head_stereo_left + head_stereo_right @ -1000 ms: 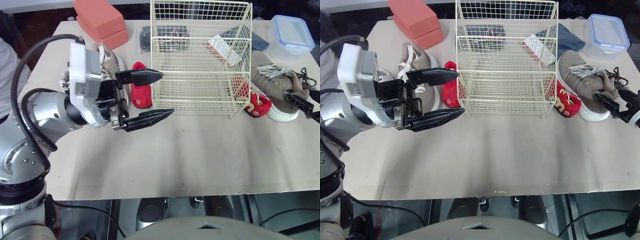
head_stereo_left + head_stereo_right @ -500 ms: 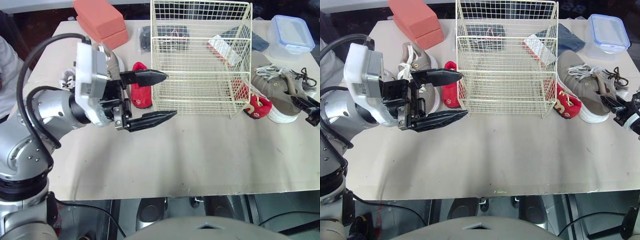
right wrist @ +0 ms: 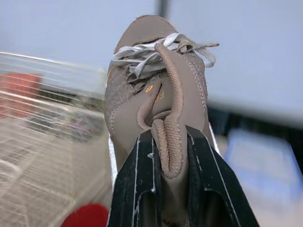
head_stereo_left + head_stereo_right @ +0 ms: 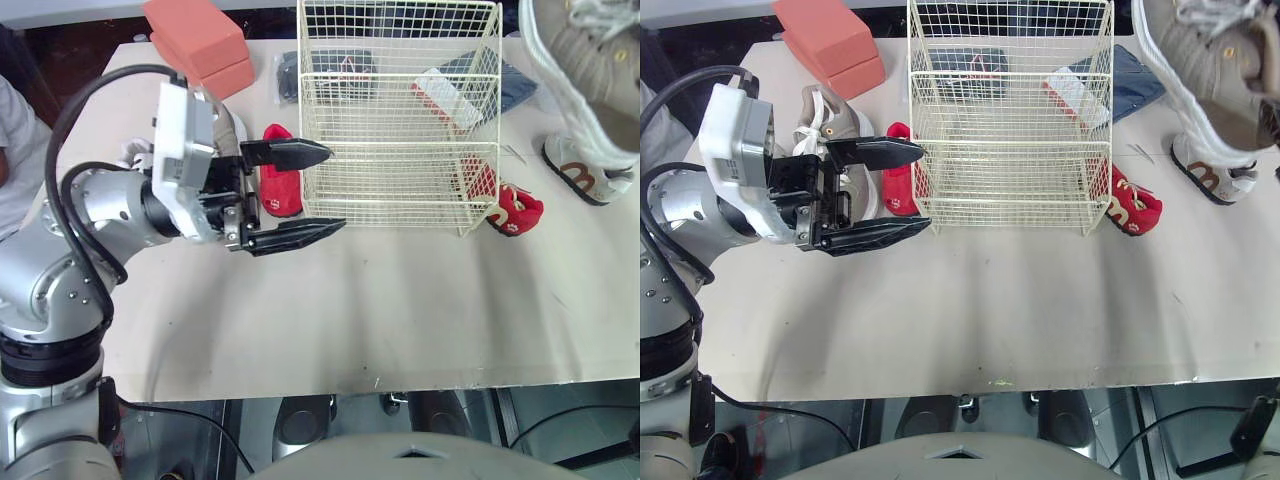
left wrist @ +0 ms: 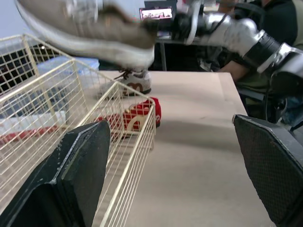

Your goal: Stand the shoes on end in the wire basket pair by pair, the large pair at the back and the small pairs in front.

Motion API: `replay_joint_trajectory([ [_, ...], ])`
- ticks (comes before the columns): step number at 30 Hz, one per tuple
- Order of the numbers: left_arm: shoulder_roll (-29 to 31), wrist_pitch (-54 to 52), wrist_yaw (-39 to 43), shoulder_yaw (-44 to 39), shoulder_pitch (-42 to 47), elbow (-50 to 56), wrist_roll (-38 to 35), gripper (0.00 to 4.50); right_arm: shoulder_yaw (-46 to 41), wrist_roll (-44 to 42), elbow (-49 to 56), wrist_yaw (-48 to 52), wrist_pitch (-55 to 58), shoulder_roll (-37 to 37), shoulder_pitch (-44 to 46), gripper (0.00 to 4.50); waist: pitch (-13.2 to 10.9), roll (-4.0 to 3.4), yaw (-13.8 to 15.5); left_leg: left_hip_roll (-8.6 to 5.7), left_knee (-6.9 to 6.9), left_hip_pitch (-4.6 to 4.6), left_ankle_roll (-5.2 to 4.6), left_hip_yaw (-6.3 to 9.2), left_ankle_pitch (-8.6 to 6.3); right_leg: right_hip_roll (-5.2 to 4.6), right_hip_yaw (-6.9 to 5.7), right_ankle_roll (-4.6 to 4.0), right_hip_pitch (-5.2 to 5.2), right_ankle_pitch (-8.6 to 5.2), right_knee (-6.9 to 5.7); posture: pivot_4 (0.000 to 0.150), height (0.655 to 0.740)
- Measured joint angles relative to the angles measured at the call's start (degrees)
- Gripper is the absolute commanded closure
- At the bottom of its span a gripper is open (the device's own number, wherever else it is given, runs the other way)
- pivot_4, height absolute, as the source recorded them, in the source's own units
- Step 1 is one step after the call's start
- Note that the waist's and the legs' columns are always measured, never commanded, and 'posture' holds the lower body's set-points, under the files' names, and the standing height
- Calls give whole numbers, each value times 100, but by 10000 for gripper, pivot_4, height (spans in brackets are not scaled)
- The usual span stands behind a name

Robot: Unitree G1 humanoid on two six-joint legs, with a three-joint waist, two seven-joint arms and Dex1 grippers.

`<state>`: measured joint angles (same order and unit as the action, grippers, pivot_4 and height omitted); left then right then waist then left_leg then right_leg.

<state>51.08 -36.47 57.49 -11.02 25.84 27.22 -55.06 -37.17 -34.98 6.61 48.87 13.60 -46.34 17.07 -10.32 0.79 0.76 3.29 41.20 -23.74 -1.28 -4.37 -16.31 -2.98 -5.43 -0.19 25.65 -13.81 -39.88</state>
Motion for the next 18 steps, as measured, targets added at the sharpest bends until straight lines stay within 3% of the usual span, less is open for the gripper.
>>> replay_joint_trajectory([
  [6, 385, 208, 958, -205, -146, -826, 276, 0, 622, 284, 400, 1071, -1273, -536, 598, 44919, -2, -2, -3, 5, 0, 0, 1, 3, 0, 6, -5, -1, 1, -1, 2, 1500, 6860],
  [18, 544, 470, 1570, -611, -384, -1555, 612, 0, 1829, 595, 1060, 2994, -3333, -899, 578, 44919, -7, 5, 6, 10, 5, -6, 0, 6, 0, -14, -10, 3, 0, -2, 2, 1500, 6860],
])
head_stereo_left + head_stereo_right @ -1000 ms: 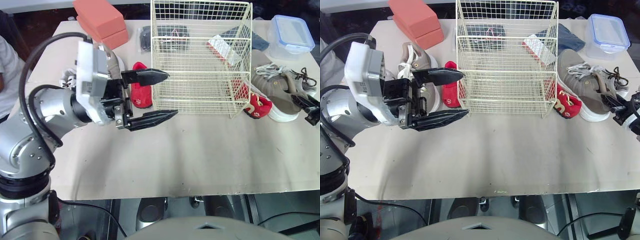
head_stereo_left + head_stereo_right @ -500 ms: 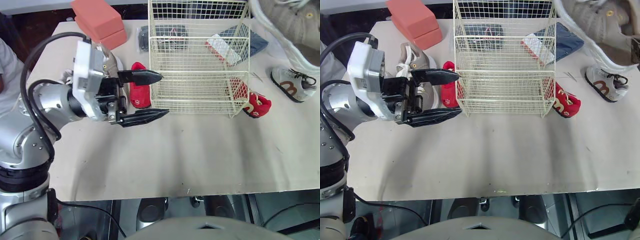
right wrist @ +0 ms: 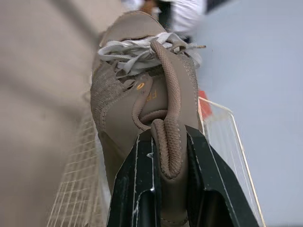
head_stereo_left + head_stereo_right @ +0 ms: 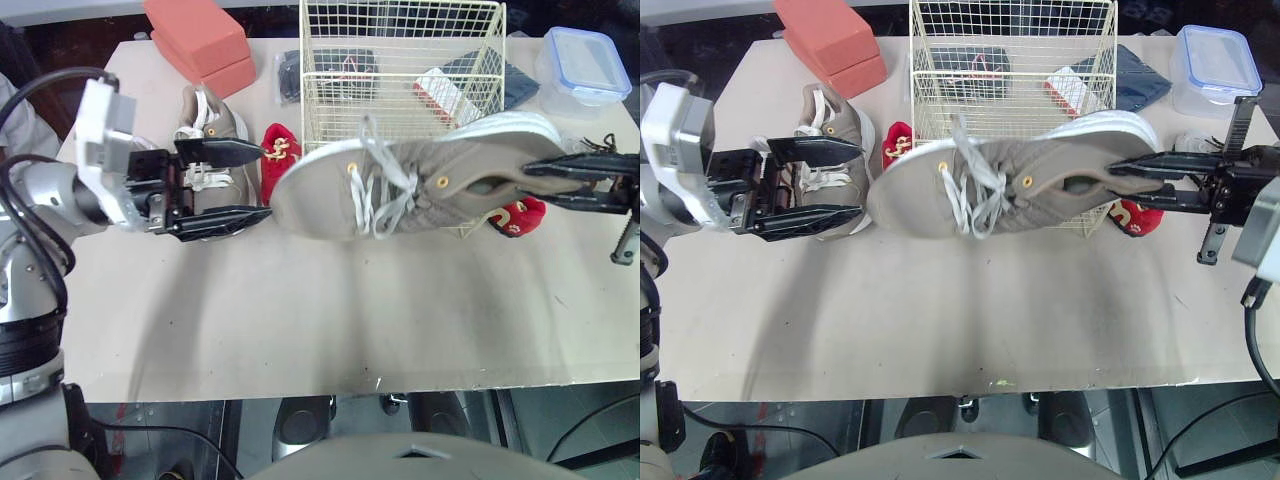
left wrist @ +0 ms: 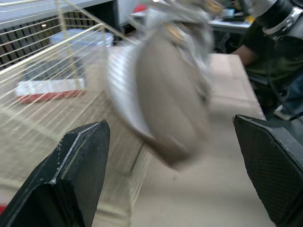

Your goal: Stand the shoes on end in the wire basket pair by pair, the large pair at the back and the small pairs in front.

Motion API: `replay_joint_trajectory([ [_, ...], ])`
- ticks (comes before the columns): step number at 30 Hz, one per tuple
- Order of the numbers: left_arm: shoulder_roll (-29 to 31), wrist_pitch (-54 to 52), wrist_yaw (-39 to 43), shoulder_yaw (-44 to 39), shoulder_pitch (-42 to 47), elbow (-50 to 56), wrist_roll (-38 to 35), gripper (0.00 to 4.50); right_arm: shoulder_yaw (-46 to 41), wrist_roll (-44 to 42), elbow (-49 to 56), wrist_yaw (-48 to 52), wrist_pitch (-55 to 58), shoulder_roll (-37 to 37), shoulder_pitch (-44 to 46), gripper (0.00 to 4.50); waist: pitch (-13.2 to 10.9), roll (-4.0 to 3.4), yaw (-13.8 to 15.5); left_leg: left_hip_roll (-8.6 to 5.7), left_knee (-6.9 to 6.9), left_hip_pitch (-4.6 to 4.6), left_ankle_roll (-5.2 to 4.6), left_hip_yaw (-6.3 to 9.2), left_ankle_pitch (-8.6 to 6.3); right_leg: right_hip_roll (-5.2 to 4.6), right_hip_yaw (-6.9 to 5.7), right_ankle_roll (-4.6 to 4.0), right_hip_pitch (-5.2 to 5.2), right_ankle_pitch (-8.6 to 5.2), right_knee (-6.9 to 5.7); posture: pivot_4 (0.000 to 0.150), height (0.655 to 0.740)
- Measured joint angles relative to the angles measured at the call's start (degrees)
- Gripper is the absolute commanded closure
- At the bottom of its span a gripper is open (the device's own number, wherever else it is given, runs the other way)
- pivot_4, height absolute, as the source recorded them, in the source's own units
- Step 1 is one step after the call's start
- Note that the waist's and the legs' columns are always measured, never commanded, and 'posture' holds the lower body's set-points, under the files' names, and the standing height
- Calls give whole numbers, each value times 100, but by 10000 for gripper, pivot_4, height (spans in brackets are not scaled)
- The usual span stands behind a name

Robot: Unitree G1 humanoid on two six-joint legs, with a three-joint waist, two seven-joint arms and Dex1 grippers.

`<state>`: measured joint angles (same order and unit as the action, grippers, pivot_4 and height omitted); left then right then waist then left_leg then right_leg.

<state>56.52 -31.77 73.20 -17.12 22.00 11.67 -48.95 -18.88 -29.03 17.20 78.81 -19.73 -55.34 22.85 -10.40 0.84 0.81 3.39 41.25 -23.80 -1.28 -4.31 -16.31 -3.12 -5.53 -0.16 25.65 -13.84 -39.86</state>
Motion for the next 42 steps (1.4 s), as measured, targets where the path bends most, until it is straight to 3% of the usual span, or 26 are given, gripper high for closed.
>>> replay_joint_trajectory([
  [7, 21, -8, 155, 80, 34, 92, 83, 0, 862, -56, 105, 640, -308, -131, 586, 44919, 0, 0, -1, 8, 5, 1, 0, 1, 0, 2, -3, 0, -1, 0, -4, 1500, 6860],
  [13, -39, -363, 21, 1253, 943, 798, 377, 0, 1602, -55, 96, 765, -118, -32, 1358, 44919, -2, 6, 21, -8, 8, -5, 0, 5, 0, 2, -5, -21, -3, 12, -3, 1500, 6860],
  [19, -507, -649, -475, 2039, 1419, 1023, 789, 0, 1942, 71, 120, 742, 273, 66, 1417, 44919, -4, 9, -5, -8, 8, -2, 1, 2, 1, 5, 0, -22, -1, 13, -5, 1500, 6860],
  [42, -631, -1451, -614, 2097, 1606, 1130, 649, 0, 2087, 605, -37, 681, 576, 136, 1512, 44919, -5, 10, -2, -7, 11, -1, 6, 5, 5, 4, -2, -22, -2, 13, -8, 1500, 6860],
])
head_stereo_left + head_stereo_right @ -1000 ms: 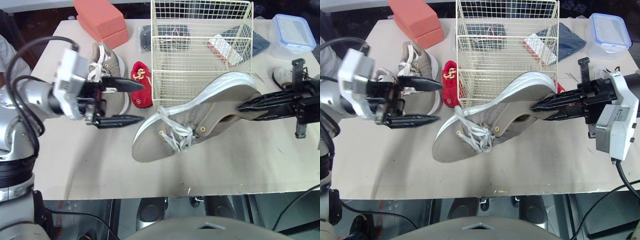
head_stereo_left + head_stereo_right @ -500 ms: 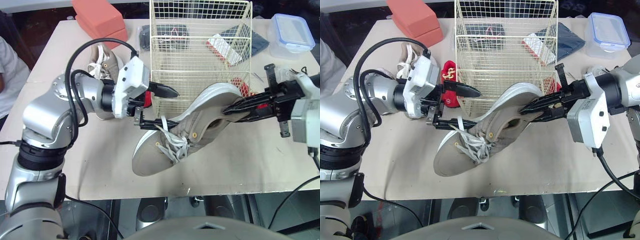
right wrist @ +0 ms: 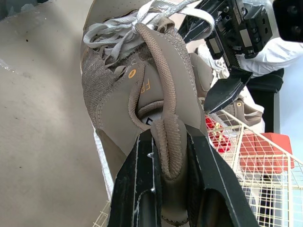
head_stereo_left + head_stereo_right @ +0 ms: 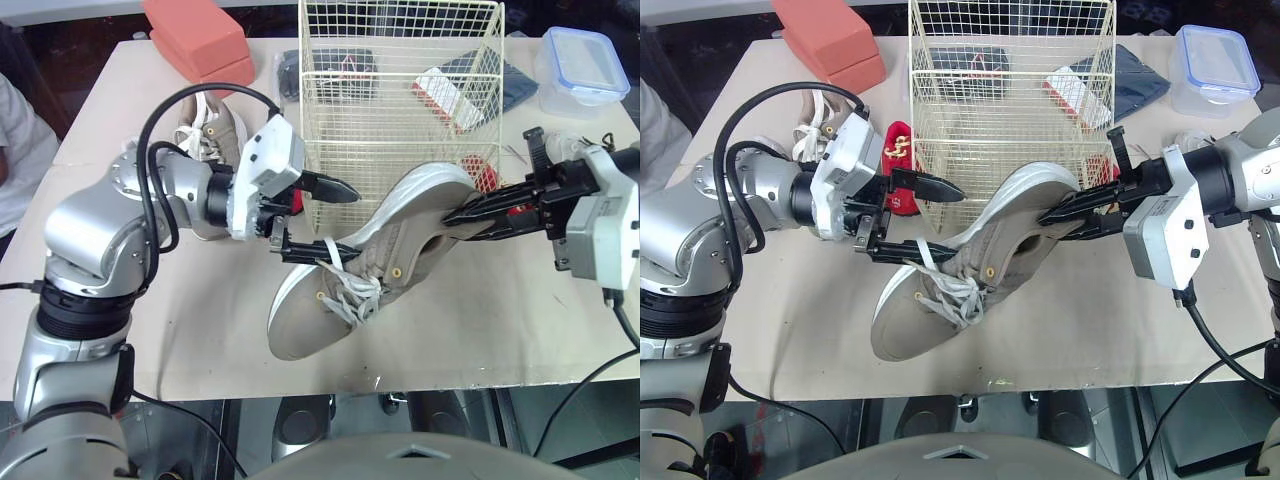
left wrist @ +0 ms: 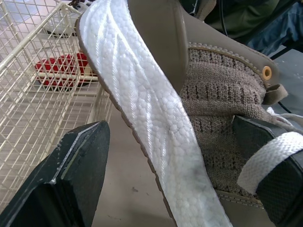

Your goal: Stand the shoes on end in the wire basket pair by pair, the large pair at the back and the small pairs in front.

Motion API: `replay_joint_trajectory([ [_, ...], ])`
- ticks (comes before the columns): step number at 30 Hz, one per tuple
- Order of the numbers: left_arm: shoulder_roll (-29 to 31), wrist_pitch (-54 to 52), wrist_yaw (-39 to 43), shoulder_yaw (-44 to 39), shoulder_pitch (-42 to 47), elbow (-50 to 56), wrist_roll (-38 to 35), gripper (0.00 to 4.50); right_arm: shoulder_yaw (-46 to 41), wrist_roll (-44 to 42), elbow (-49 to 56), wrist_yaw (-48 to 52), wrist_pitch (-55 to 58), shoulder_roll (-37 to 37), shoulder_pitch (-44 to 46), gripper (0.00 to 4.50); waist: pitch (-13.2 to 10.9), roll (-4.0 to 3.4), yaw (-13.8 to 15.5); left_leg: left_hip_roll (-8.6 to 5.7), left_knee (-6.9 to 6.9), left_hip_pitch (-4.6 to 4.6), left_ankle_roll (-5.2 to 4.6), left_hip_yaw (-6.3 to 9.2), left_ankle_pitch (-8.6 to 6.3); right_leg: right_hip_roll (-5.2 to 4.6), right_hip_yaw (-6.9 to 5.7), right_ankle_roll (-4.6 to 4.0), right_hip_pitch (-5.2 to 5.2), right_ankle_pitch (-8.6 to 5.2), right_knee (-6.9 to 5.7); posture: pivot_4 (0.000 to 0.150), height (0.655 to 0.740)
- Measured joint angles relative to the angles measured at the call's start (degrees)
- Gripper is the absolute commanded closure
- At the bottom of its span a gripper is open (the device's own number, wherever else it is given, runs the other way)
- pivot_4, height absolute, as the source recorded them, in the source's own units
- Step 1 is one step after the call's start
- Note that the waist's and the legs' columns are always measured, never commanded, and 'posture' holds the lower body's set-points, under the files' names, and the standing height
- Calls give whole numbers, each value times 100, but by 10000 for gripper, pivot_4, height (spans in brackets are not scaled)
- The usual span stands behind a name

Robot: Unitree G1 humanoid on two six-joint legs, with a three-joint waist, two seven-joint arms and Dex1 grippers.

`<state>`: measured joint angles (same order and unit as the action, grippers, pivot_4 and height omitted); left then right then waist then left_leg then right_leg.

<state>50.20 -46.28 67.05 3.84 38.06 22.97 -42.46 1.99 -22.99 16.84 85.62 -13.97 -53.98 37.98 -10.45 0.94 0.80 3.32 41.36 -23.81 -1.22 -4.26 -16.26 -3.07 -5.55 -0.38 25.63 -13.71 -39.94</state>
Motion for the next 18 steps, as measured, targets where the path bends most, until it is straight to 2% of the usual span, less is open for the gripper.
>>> replay_joint_trajectory([
  [4, 418, 117, 457, -190, -119, 75, -57, 0, -5, 155, -248, -149, 63, 6, -1, 44919, 0, 0, -1, -1, 0, 1, 0, -3, 0, -1, 0, 0, 0, 0, 0, 1500, 6860],
  [11, 809, 154, 992, -426, -351, 101, -263, 0, -22, 153, -280, -228, 123, 43, 11, 44919, -1, 2, 4, 0, 1, 0, 1, 0, 0, -1, -1, 4, 0, -3, 0, 1500, 6860],
  [18, 437, 338, 558, -158, -199, 87, 113, 0, -17, 140, -174, -259, 251, 147, 39, 44919, -2, 3, 5, -2, 1, -2, 0, 1, 0, 1, -1, 0, 0, 0, 0, 1500, 6860],
])
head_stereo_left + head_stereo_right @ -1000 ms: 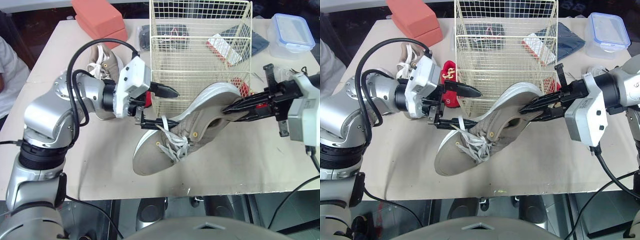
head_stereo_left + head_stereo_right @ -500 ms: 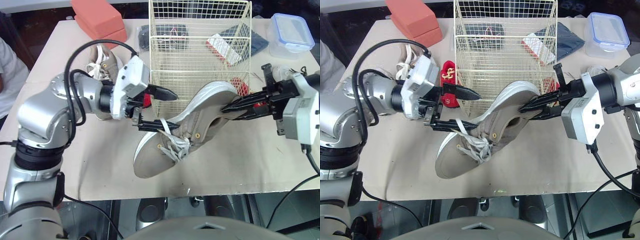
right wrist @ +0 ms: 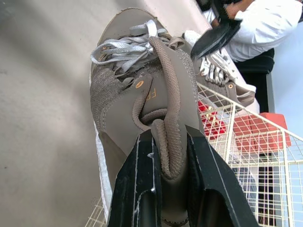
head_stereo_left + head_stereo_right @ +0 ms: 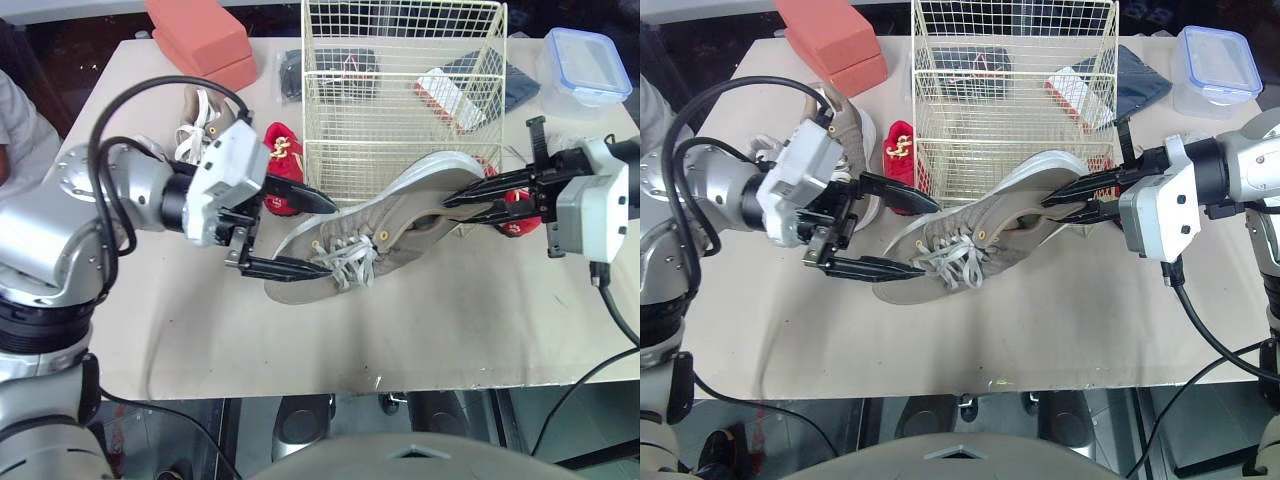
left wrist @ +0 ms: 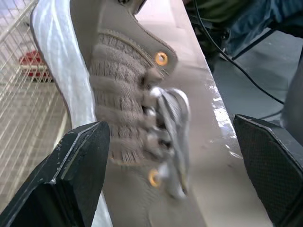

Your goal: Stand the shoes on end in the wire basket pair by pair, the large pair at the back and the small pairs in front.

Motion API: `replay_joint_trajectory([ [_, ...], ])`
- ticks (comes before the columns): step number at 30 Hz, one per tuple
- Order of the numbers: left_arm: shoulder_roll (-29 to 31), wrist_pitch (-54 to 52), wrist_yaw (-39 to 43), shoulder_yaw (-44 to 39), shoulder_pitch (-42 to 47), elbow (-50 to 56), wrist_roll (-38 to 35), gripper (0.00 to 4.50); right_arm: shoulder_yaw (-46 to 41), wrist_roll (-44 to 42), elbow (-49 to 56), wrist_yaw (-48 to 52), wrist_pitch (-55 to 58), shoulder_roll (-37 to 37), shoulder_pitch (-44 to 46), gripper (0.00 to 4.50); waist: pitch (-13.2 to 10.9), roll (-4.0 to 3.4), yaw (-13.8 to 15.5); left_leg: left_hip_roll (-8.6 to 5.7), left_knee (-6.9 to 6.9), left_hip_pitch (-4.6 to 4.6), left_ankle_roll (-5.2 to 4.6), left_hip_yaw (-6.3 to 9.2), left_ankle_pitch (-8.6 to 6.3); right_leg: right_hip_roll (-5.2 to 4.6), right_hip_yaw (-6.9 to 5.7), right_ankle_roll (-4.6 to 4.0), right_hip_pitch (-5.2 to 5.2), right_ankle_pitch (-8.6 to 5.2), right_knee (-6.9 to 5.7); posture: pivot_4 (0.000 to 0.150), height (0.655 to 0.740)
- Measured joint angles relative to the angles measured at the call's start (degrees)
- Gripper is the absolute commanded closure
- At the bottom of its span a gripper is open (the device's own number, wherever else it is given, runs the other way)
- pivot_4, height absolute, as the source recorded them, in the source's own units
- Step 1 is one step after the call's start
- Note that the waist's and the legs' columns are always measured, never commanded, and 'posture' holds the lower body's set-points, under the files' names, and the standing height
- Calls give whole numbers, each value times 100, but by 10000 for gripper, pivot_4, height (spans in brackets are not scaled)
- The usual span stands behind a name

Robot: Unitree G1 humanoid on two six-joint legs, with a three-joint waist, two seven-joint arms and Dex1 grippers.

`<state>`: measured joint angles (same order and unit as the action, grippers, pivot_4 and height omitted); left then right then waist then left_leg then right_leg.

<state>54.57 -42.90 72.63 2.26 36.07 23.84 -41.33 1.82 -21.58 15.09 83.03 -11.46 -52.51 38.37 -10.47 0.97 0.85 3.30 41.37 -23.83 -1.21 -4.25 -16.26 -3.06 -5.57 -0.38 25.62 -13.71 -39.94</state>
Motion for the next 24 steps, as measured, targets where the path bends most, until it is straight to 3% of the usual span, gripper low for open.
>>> replay_joint_trajectory([
  [8, -385, 63, -197, 527, 329, -267, 455, 0, 3, -111, 411, -126, 335, 112, 41, 44919, 0, 0, -1, 0, 0, 0, 0, 0, 0, 1, 0, -1, 1, 1, 0, 1500, 6860],
  [15, -467, 63, -167, 528, 419, -412, 561, 30229, 2, -232, 515, -243, 523, 123, 73, 45000, 0, 0, -2, 1, 0, 0, 0, 0, 0, 1, 0, -1, 1, 0, -1, 1500, 6860],
  [18, -467, 38, -149, 526, 418, -409, 558, 39600, 1, -271, 517, -286, 530, 129, 73, 45000, 0, 0, -2, 1, 0, 0, 0, -1, 0, 0, 0, -1, 1, 0, -1, 1500, 6860],
  [22, -466, -63, -156, 469, 380, -358, 488, 41388, -3, -364, 519, -320, 628, 133, 72, 45000, 0, 0, -2, 1, 0, 1, 0, -1, 0, 0, 1, -1, 1, 1, -1, 1500, 6860],
  [24, -466, -126, -180, 405, 301, -296, 406, 41406, -11, -442, 540, -322, 712, 132, 72, 36015, 0, 0, -5, 2, 0, 1, 0, 0, 0, -1, 1, -1, 1, 1, -1, 1500, 6860],
])
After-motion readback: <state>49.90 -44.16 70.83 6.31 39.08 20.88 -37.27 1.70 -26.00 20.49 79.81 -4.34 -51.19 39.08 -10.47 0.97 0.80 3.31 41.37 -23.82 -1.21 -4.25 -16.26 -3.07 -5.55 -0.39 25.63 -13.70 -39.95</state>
